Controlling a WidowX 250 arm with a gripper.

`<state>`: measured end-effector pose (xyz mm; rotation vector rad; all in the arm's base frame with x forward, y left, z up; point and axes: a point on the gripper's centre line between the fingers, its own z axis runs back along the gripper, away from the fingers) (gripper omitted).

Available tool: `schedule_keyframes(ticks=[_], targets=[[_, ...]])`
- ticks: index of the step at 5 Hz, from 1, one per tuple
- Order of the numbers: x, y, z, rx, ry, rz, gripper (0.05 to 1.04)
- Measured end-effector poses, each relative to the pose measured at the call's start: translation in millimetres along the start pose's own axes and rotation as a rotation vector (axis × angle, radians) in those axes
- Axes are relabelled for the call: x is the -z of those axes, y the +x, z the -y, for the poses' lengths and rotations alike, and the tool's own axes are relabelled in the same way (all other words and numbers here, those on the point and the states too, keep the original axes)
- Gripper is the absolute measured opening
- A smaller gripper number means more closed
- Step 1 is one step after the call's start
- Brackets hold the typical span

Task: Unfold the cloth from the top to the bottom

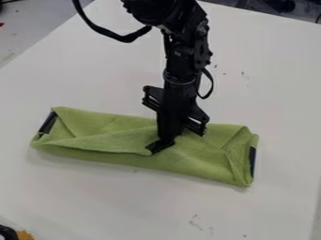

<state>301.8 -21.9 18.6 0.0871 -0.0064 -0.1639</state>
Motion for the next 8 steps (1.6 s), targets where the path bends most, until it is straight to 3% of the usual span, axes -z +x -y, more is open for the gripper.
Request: schedule_keyframes(ticks=[1, 2, 3, 4, 6, 8], targets=[[-11.8, -6.0, 2.1, 0.005, 0.051, -0.024, 0.053], [-41.8, -15.5, 7.6, -0.025, 0.11, -0.014, 0.053], [-53.3, -28.0, 12.8, -0.045, 0.133, -0.015, 0.053], [-66.1, -42.9, 26.7, -0.07, 0.116, 0.003, 0.053], [-64.6, -93.2, 68.6, -0.248, 0.049, 0.018, 0.053], [-38.8, -125.5, 93.6, -0.377, -0.046, 0.034, 0.053]])
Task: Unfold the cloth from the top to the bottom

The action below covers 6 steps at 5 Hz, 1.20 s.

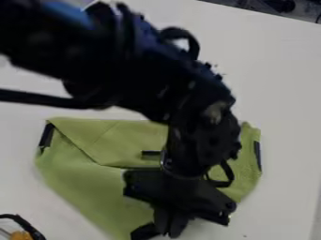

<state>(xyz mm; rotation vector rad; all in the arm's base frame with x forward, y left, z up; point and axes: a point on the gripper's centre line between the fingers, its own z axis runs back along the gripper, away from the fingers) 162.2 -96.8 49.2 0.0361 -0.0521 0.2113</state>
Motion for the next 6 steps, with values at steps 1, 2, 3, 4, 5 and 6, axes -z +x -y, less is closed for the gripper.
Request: schedule_keyframes(ticks=[1, 2, 3, 4, 5, 6], targets=[[8.9, -9.4, 0.2, -0.042, -0.036, 0.007, 0.053], [13.4, -11.9, 0.6, -0.063, -0.056, 0.013, 0.053], [14.3, -15.2, 3.0, -0.081, -0.067, 0.01, 0.076], [12.9, -16.4, 4.0, -0.095, -0.083, 0.007, 0.229], [11.9, -24.0, 1.3, -0.095, -0.057, -0.046, 0.493], [10.3, -27.5, 0.3, -0.101, -0.029, -0.096, 0.804]])
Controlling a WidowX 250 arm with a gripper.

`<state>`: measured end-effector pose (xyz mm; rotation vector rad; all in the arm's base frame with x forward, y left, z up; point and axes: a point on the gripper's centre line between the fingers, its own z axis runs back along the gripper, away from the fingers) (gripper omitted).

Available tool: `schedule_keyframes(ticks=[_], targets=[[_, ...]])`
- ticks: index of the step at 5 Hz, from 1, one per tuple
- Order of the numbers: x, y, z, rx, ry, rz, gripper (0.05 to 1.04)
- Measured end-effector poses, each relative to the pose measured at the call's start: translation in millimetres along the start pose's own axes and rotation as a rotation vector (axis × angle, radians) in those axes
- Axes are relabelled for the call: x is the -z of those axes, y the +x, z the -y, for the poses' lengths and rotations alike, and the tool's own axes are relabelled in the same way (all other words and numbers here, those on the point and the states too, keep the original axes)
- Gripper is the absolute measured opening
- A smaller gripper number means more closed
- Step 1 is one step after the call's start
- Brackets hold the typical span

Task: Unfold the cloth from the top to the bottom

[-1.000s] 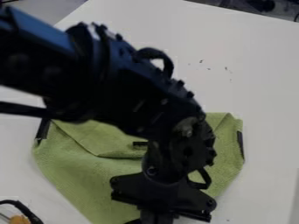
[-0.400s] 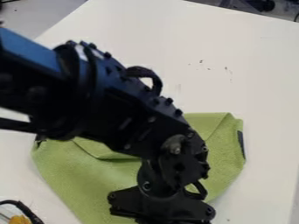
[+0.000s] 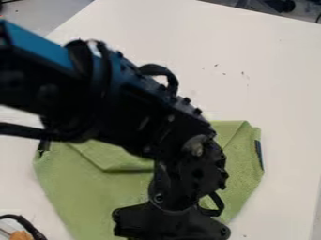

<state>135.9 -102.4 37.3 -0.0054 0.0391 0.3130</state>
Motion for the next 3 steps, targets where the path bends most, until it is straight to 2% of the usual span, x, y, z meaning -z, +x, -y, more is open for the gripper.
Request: schedule_keyframes(ticks=[1, 2, 3], targets=[[-3.8, 0.6, -0.8, 0.006, 0.028, -0.025, 1.007], [-4.1, 5.4, -3.5, 0.07, 0.045, 0.003, 1.008], [-1.6, 11.4, -3.7, 0.104, 0.021, 0.031, 1.0]])
